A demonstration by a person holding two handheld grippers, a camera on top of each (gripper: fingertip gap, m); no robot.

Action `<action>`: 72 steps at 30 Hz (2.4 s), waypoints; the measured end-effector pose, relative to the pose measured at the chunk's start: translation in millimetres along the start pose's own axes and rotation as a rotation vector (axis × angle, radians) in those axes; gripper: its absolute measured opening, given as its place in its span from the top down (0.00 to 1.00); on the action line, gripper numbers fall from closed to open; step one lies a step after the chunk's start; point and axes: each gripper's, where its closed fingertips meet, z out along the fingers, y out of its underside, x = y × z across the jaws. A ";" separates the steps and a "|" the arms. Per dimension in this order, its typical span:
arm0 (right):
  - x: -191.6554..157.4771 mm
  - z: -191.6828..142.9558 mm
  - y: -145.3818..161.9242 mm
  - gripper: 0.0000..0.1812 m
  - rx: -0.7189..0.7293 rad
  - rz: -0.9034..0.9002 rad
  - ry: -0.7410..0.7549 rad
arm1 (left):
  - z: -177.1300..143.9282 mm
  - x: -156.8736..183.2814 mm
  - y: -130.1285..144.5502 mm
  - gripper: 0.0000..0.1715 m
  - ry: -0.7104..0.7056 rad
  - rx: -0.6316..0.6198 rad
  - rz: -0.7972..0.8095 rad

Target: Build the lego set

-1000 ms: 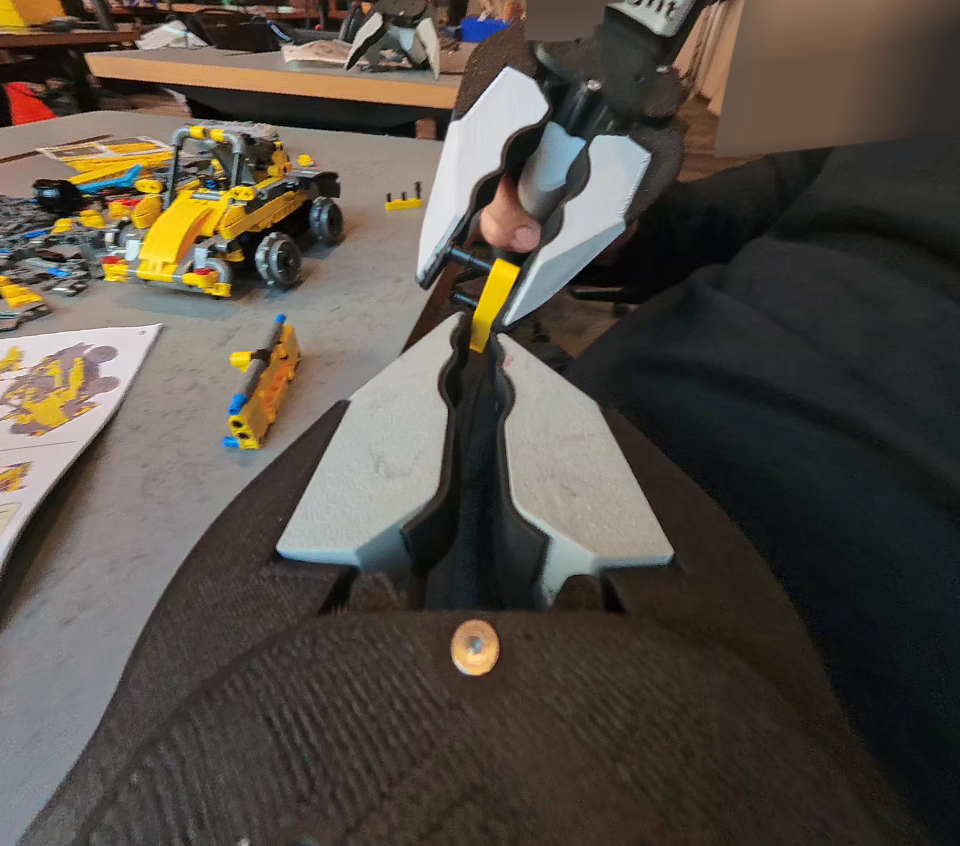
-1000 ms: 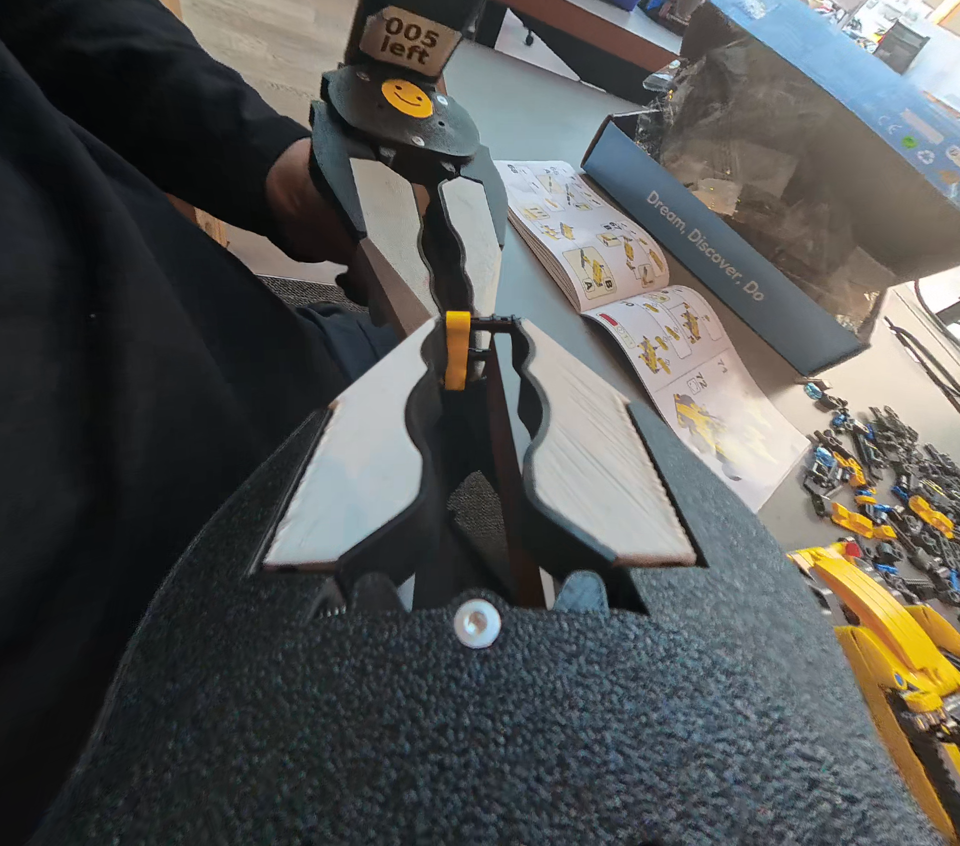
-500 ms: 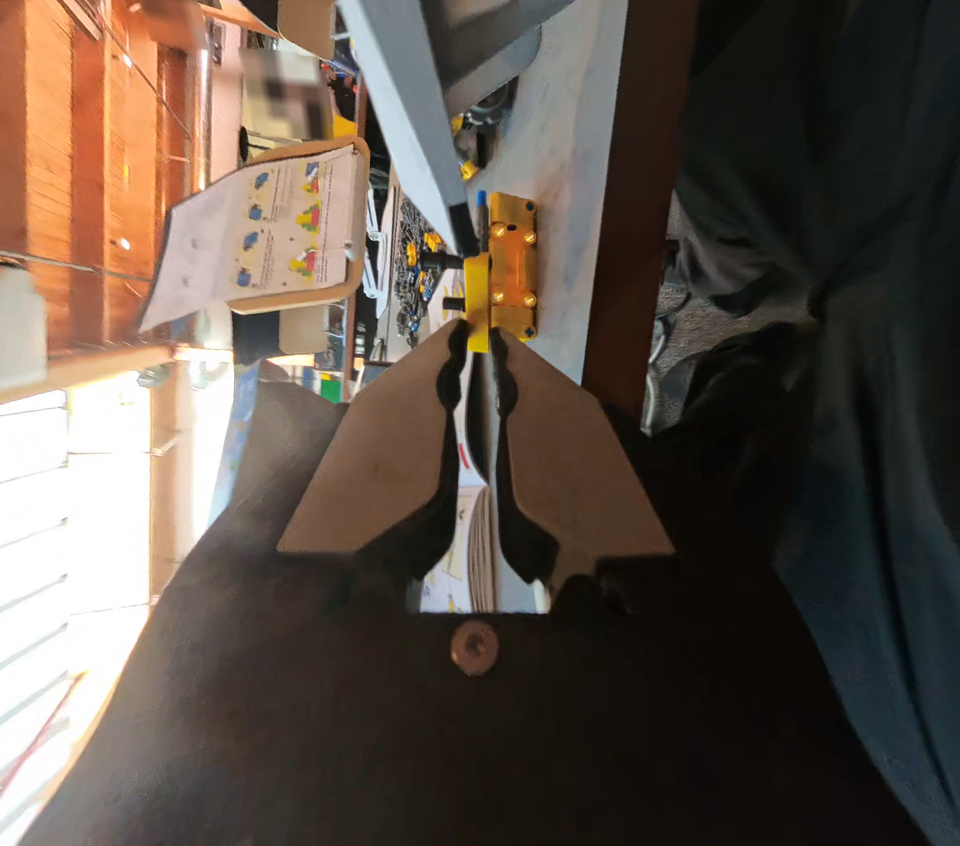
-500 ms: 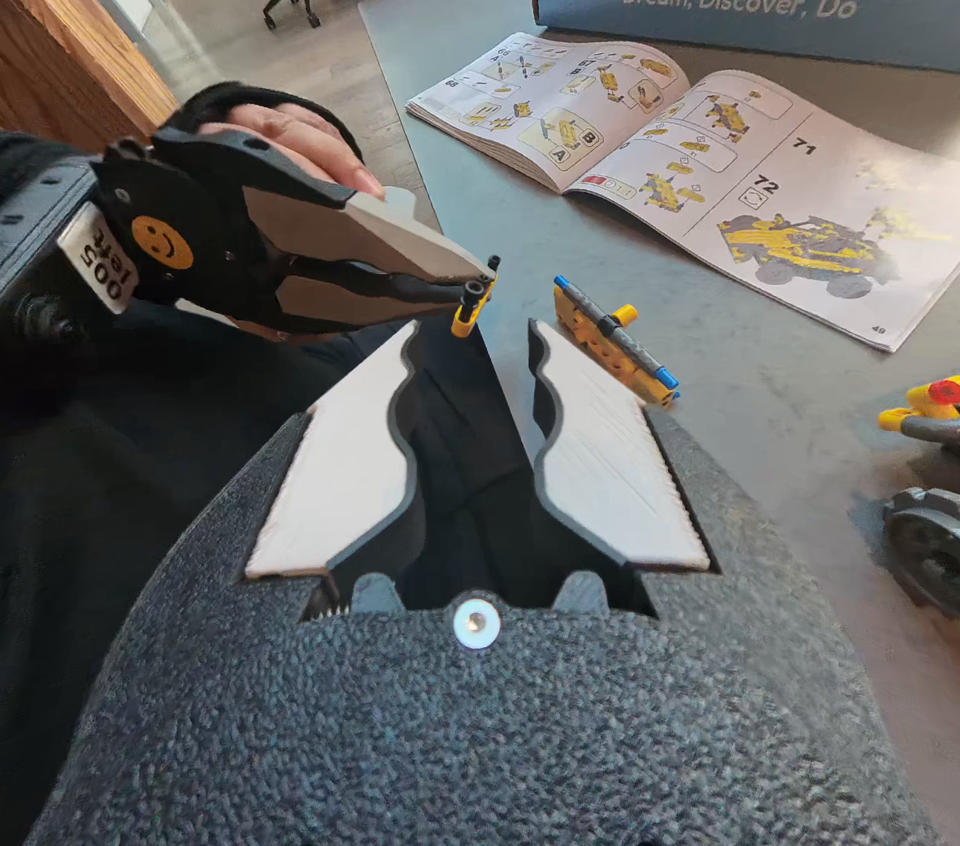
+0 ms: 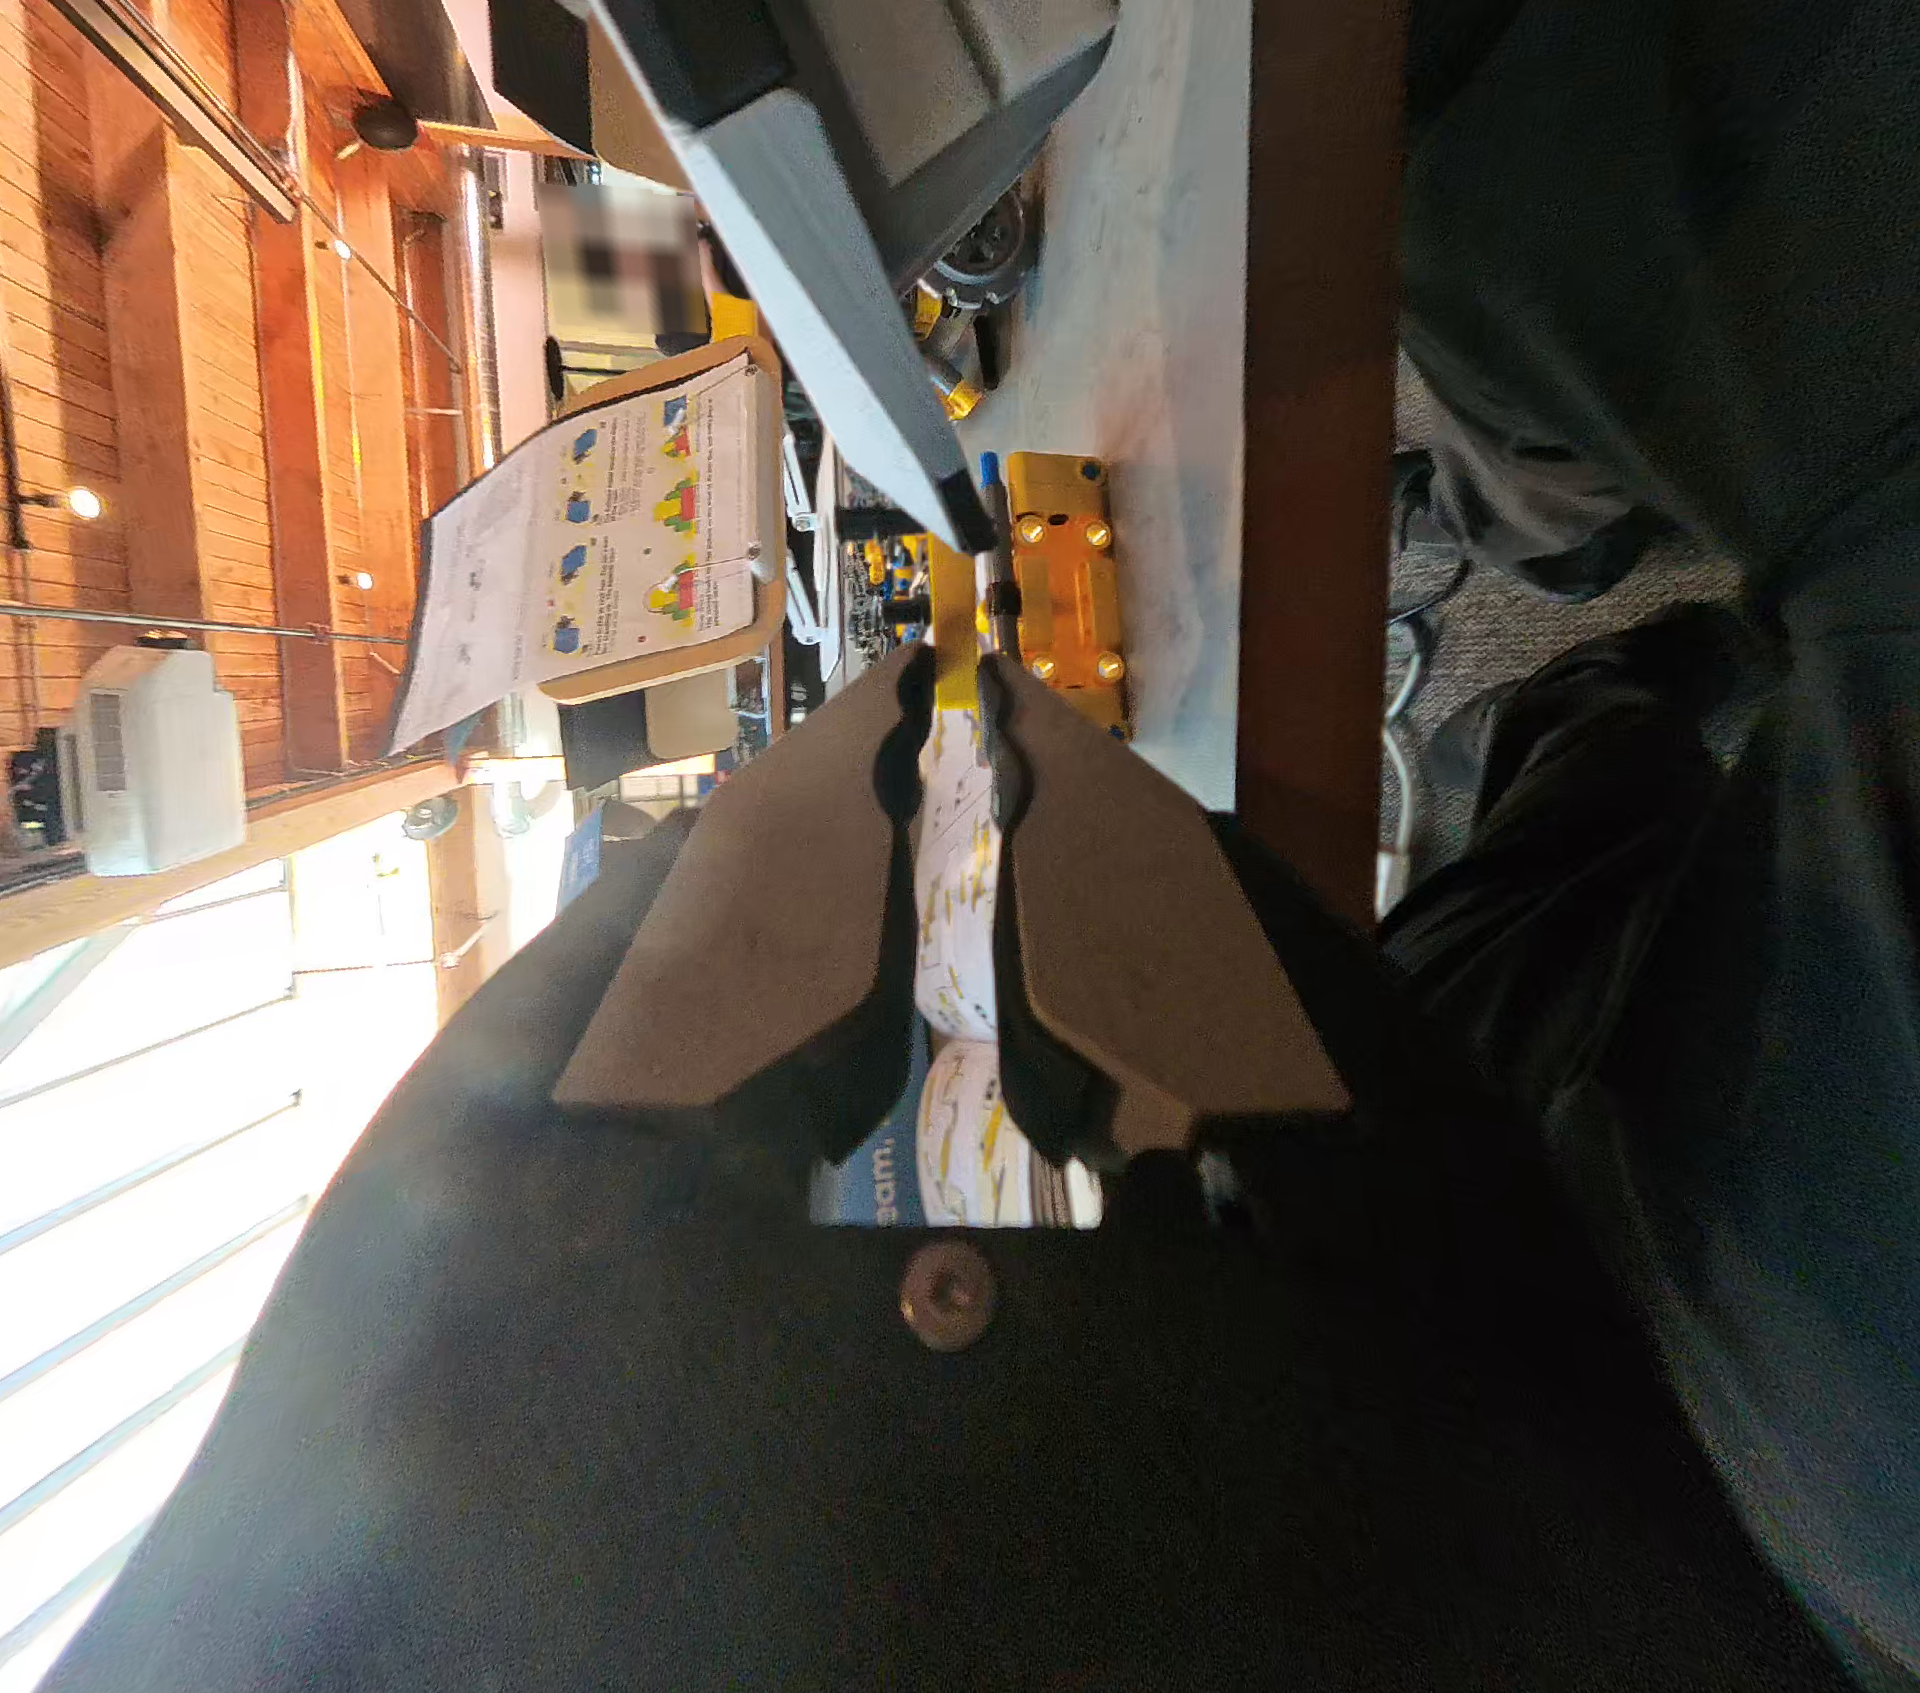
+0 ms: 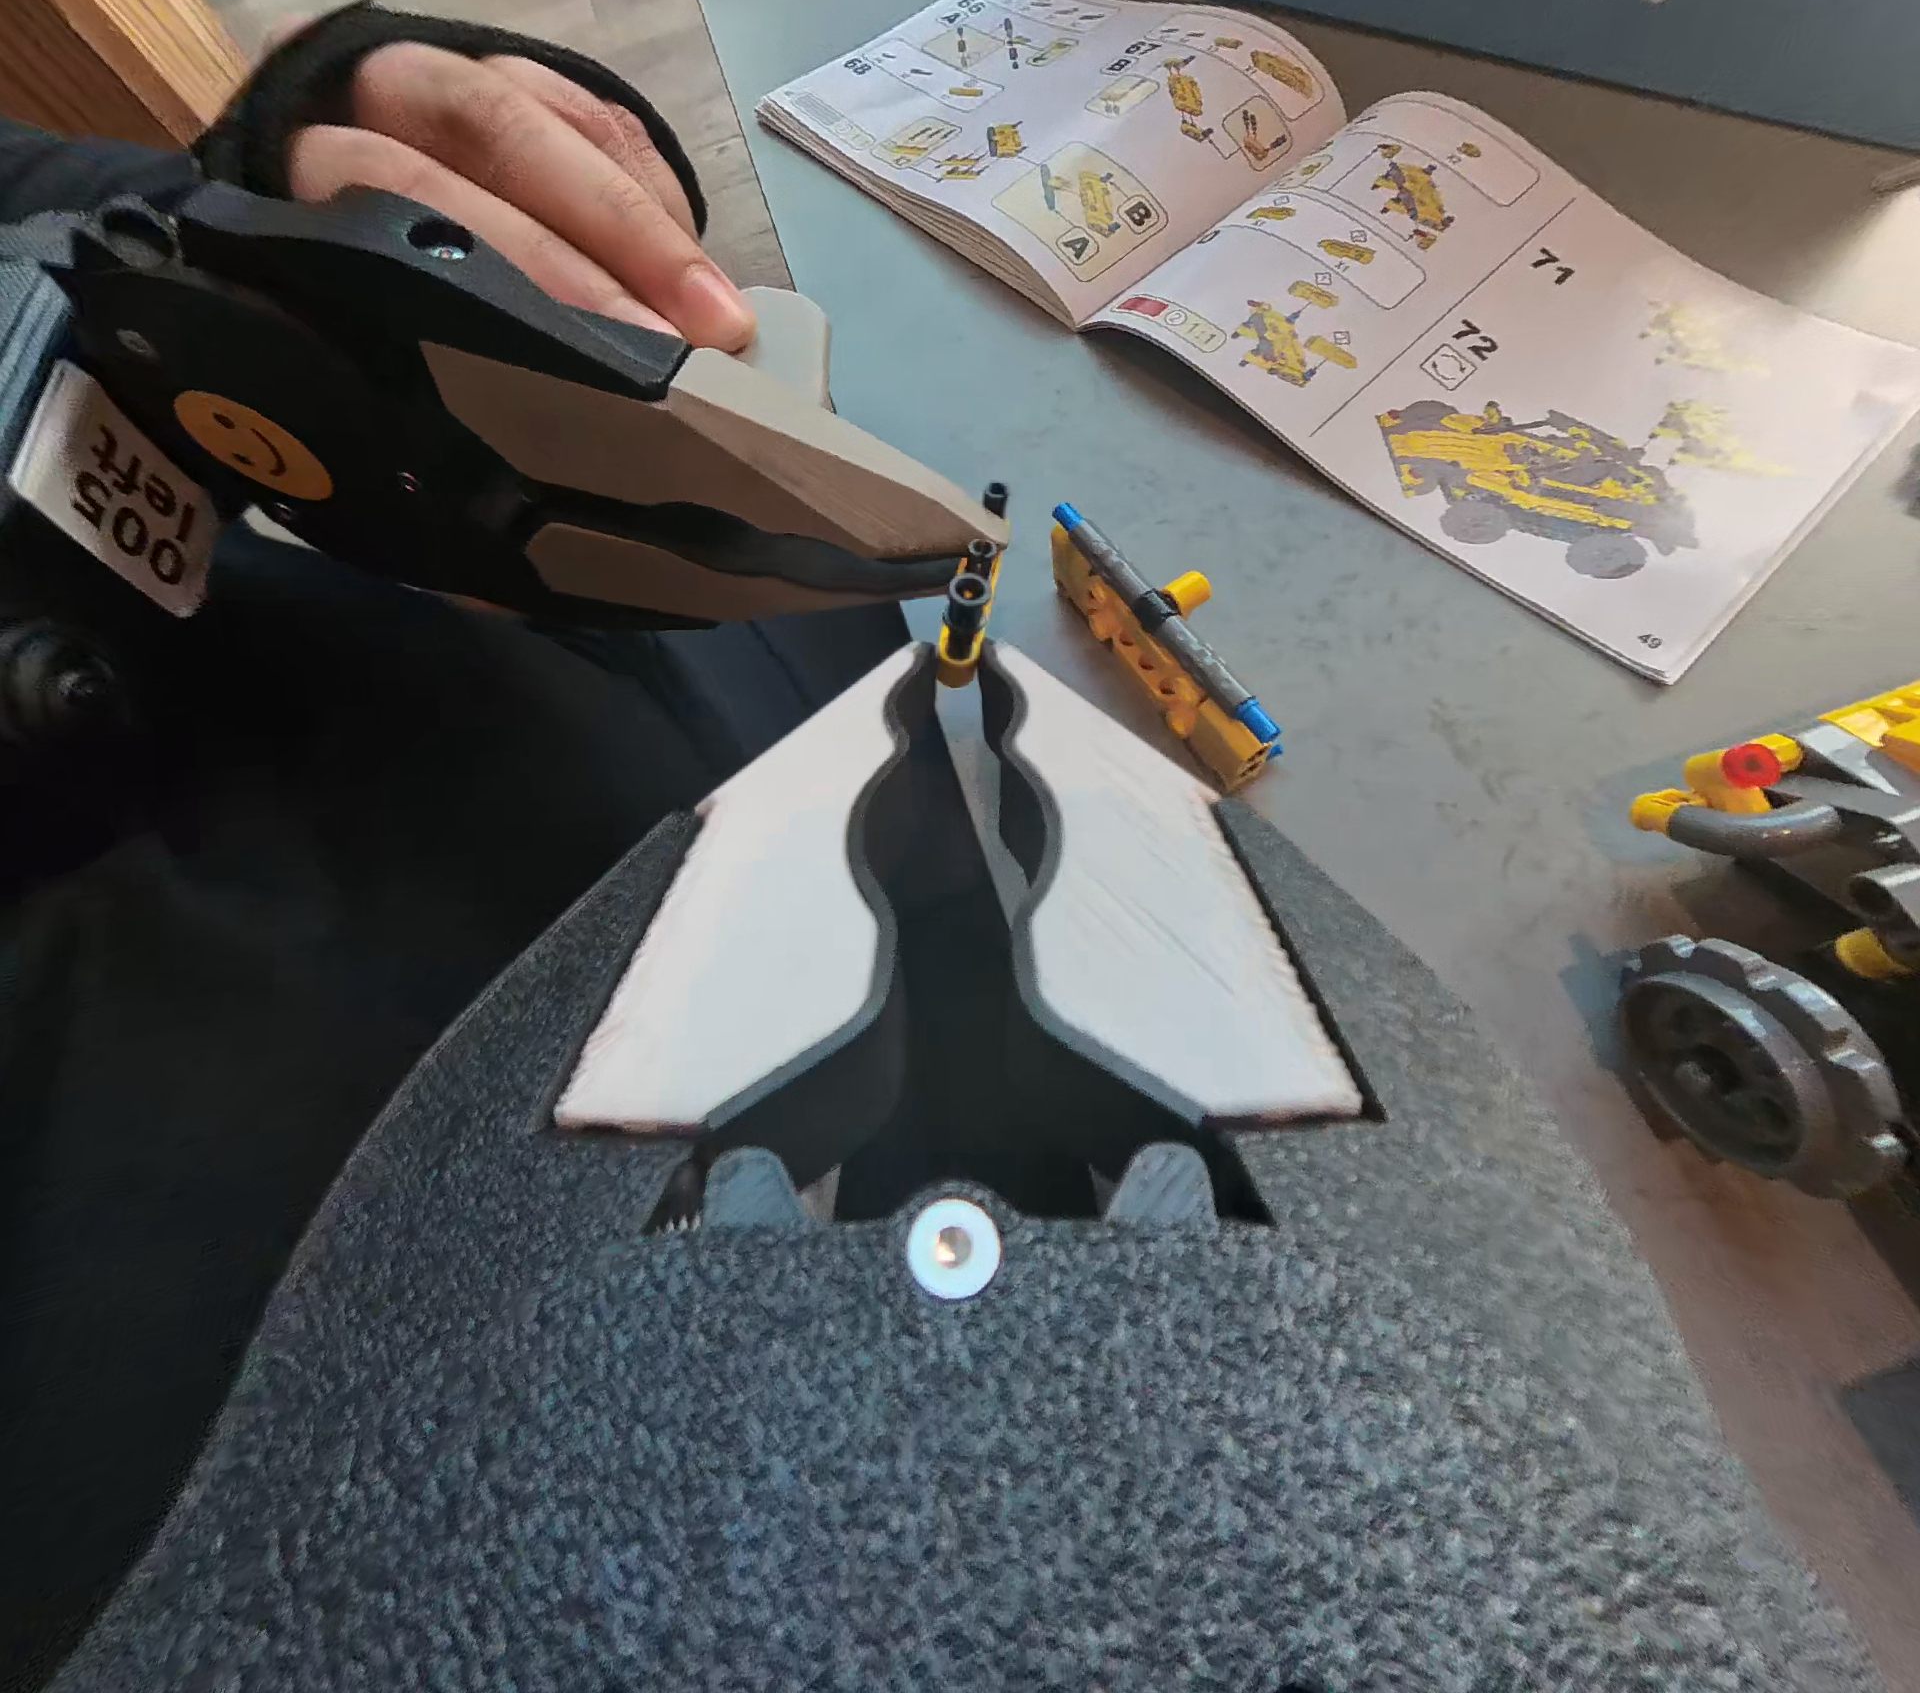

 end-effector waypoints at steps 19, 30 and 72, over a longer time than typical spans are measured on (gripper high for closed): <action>-30.3 -0.1 5.5 0.96 0.033 -0.234 -0.096 | -36.3 3.6 -32.2 0.96 0.645 0.478 -0.872; -40.4 -2.2 5.6 0.96 0.074 -0.304 -0.135 | -40.9 12.9 -32.7 0.92 0.711 0.474 -0.880; -27.1 18.6 30.5 0.96 -0.179 -0.440 0.061 | -29.9 57.3 -7.6 0.97 0.770 0.192 -0.623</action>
